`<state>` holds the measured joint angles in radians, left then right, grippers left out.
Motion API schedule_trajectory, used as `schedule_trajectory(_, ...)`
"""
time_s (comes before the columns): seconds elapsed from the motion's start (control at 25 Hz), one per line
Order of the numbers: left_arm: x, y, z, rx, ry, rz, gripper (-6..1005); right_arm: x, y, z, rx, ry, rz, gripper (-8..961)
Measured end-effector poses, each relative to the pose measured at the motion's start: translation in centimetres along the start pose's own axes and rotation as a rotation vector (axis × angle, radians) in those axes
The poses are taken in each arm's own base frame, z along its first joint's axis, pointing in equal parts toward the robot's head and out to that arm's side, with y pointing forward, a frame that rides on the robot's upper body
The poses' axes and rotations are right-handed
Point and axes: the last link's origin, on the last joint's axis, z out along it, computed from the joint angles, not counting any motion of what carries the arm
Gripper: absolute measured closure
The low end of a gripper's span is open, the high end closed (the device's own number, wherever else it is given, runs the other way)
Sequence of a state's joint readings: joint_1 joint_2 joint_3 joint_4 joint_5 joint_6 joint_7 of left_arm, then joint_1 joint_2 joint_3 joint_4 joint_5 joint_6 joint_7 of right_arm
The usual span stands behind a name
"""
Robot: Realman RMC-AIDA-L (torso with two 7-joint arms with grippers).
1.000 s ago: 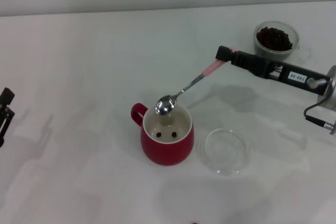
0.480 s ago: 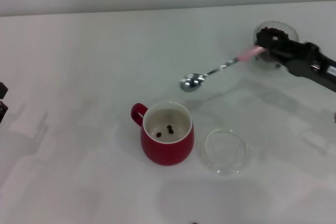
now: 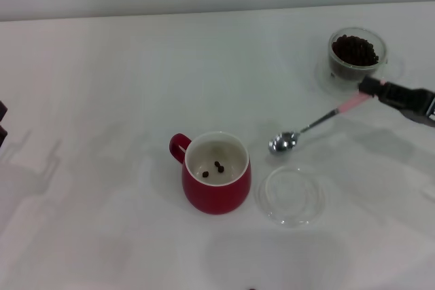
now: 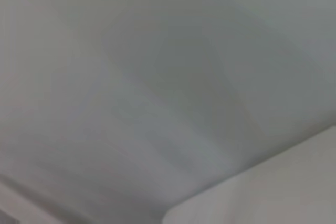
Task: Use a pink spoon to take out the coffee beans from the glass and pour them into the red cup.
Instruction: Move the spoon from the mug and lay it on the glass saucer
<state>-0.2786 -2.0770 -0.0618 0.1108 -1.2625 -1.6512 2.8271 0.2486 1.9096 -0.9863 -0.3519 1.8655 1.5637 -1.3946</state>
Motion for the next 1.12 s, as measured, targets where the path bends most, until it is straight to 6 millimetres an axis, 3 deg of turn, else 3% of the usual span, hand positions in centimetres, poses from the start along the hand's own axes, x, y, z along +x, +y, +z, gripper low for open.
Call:
schedule_trajectory(0.6, -0.4, -0.2, 0.8, 0.000, -0.028, 0.004, 438, 1.6, -1.2, -1.2, 0.083, 0.083, -0.080, 788)
schedule_trajectory(1.12, -0.3, -0.5, 1.3, -0.006, -0.031, 0.019, 439, 2.4, -1.7, -0.4, 0.112, 0.146, -0.090, 783)
